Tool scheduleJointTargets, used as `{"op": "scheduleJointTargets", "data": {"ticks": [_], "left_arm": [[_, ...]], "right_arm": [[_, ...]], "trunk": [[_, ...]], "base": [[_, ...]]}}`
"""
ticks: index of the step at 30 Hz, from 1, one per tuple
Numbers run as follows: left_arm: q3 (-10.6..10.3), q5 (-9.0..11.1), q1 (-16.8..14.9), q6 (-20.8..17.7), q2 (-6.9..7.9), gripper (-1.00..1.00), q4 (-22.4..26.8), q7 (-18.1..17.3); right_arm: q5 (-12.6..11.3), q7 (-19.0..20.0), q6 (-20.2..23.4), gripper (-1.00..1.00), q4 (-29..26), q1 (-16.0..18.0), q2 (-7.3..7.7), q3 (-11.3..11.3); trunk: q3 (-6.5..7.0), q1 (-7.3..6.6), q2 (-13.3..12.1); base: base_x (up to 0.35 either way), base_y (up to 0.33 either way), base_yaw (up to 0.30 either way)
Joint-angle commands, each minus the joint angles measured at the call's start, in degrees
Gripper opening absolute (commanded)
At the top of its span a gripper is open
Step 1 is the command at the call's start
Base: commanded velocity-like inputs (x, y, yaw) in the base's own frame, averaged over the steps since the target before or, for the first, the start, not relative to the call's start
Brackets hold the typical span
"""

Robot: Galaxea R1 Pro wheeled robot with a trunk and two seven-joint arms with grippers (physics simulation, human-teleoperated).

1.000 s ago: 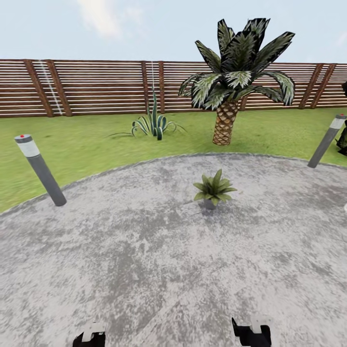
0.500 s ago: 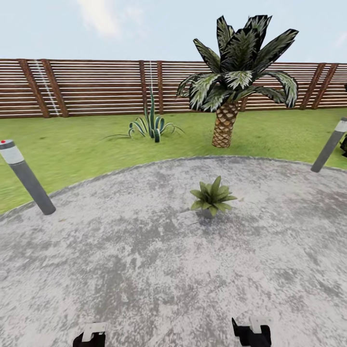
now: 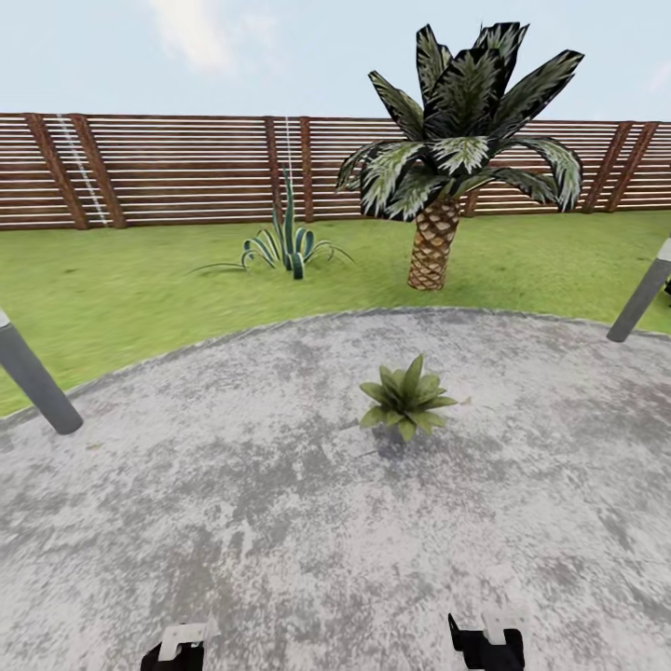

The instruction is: Pick up the pesticide atomizer in the garden and spray insectifuge to fully cover both potted plants in the garden.

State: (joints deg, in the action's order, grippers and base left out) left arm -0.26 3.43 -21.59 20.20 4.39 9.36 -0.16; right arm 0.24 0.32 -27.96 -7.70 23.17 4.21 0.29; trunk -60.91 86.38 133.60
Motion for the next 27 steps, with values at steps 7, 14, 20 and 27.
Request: {"op": "scheduleJointTargets", "data": {"ticks": [7, 14, 20, 27], "left_arm": [[-0.1, 0.4, 0.0, 0.2, 0.00, -1.00, 0.0, 0.0], [-0.1, 0.4, 0.0, 0.2, 0.00, -1.00, 0.0, 0.0], [-0.1, 0.3, 0.0, 0.2, 0.00, -1.00, 0.0, 0.0], [-0.1, 0.3, 0.0, 0.2, 0.00, -1.00, 0.0, 0.0]], "right_arm": [[0.0, 0.0, -0.2, 1.00, 0.0, 0.0, 0.01, 0.1], [0.0, 0.0, -0.2, 1.00, 0.0, 0.0, 0.01, 0.1], [0.0, 0.0, -0.2, 1.00, 0.0, 0.0, 0.01, 0.1], [0.0, 0.0, -0.2, 1.00, 0.0, 0.0, 0.01, 0.1]], "trunk": [[-0.05, 0.02, 0.0], [-0.05, 0.02, 0.0], [-0.05, 0.02, 0.0], [-0.05, 0.02, 0.0]], "base": [[0.291, -0.150, 0.000], [0.281, -0.164, 0.000], [0.277, -0.168, 0.000], [0.260, -0.172, 0.000]]}}
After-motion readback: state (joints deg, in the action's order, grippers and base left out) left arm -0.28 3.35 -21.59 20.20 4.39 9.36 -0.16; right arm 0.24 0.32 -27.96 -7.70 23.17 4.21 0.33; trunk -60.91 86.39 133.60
